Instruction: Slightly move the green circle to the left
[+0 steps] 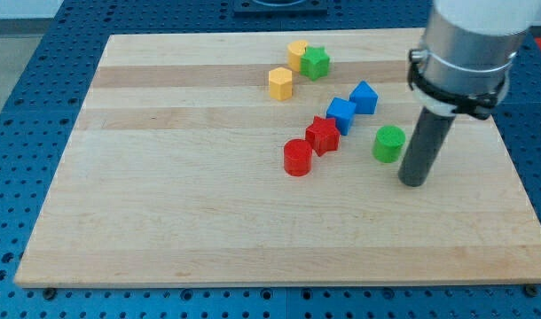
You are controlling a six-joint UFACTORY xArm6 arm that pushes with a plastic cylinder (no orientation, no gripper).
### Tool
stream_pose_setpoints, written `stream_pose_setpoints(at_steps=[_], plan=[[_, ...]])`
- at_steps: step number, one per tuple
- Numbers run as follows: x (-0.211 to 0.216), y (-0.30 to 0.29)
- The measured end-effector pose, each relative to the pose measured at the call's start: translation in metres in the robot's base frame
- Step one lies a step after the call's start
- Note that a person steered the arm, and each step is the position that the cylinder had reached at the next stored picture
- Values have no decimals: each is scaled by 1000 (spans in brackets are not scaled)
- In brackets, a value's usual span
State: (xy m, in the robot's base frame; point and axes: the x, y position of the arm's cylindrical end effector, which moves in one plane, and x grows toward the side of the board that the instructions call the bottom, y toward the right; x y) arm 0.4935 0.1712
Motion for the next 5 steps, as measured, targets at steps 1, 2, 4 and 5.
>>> stream_pose_setpoints(at_steps=[1,2,4,5], plan=[[-19,22],[-29,27],[-31,6],[-31,-9]])
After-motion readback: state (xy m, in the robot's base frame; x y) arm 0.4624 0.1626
